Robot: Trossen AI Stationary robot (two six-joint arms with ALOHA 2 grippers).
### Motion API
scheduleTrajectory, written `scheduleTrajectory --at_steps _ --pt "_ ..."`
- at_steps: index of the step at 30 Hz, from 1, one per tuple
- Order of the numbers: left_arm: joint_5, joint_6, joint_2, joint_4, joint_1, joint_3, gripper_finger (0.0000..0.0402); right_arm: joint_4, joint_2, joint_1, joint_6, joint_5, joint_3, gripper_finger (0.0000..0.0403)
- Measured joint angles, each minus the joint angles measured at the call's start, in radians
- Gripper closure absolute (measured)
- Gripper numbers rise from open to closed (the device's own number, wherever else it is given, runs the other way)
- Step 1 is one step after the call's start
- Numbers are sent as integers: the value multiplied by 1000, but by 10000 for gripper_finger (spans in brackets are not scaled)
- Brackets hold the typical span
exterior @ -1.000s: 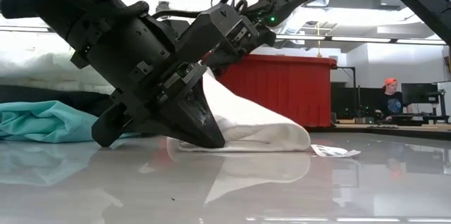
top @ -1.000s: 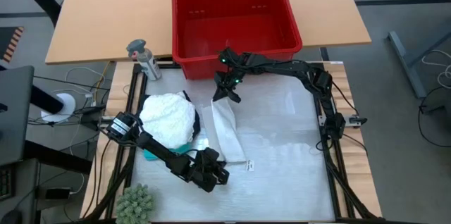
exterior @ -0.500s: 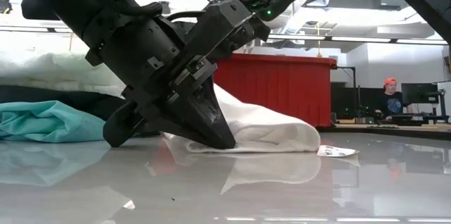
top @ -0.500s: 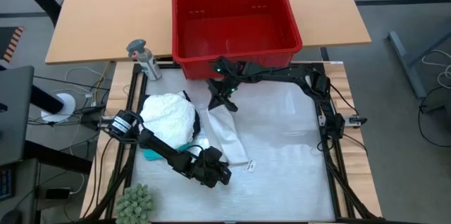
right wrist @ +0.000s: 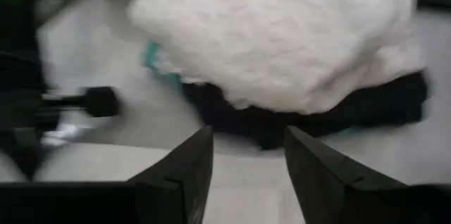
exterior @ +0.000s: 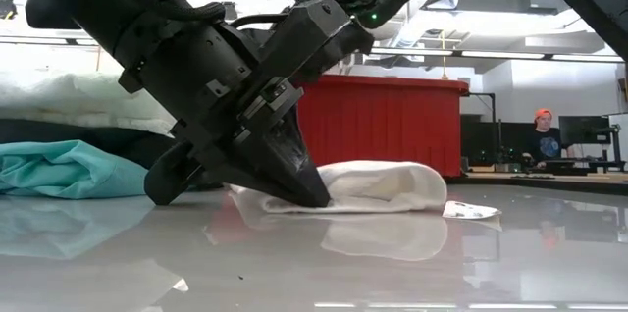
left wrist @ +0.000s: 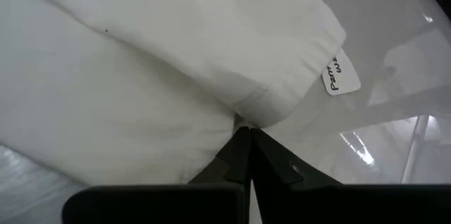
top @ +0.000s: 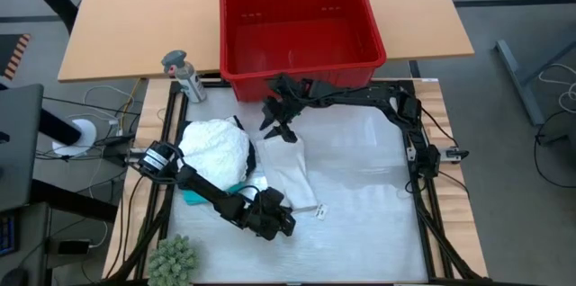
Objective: Fold laundry
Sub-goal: Fold the white shorts
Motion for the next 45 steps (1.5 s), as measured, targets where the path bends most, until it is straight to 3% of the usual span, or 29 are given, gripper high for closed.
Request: scheduleTrajectory --at_steps 3,6,11,15,20,25,29,31,35,37,42,45 --pt "-1 -2 0 3 0 0 401 -125 -44 -34 48 -107 0 191" --pt "9 -12 1 -2 8 9 401 -395 -91 -61 -55 -145 3 193" --pt "162 126 4 22 39 89 402 -790 -129 -93 -235 -153 0 209" --pt "268 262 -3 11 87 189 402 -997 -152 -111 -249 -270 0 225" --pt "389 405 1 -83 162 256 401 -1083 -235 -72 -306 -483 -36 242" --pt "492 519 -94 -166 213 298 401 -1129 -384 8 -257 -516 -100 257" --pt "491 652 -244 -356 234 328 401 -1084 -535 127 -104 -523 -181 269" --pt "464 707 -338 -512 230 333 402 -995 -609 202 56 -464 -241 276" --pt "249 722 -451 -908 160 334 401 -730 -749 380 388 -145 -382 287" --pt "156 687 -451 -1000 121 329 401 -614 -822 460 524 13 -446 292" --pt "156 685 -423 -764 69 220 401 -412 -968 650 816 440 -556 317" --pt "149 679 -389 -683 64 140 401 -341 -1022 749 935 616 -585 340"
